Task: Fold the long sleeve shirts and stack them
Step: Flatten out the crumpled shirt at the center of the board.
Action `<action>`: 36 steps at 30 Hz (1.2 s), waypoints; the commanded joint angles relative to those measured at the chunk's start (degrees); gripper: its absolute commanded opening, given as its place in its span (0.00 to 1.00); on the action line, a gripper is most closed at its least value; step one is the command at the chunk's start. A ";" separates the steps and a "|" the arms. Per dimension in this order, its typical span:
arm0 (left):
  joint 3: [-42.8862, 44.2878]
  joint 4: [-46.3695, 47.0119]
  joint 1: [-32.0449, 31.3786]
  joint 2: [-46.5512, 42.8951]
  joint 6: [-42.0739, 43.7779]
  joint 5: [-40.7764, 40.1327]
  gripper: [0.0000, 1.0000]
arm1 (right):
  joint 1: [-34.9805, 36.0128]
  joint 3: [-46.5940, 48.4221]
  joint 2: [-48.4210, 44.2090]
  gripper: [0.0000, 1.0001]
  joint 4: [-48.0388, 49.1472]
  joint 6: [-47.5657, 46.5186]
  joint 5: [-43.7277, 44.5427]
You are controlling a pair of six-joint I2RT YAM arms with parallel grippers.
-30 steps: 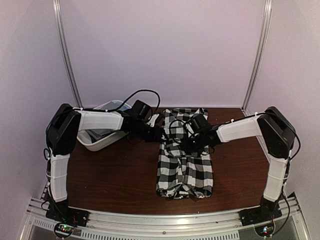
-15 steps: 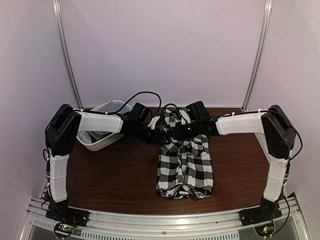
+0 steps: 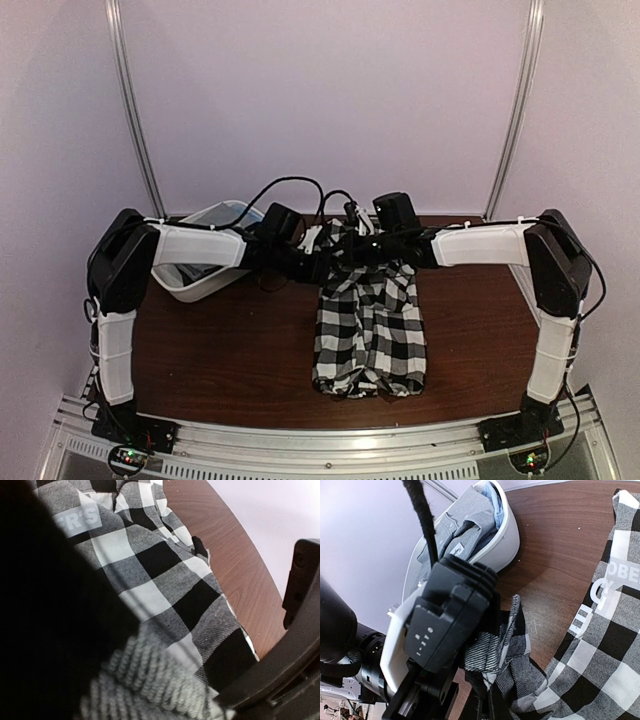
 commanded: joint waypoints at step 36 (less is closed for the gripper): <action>-2.47 -1.18 12.86 2.27 -1.97 -17.38 0.00 | 4.27 -11.65 -2.63 0.79 -21.03 -20.10 37.09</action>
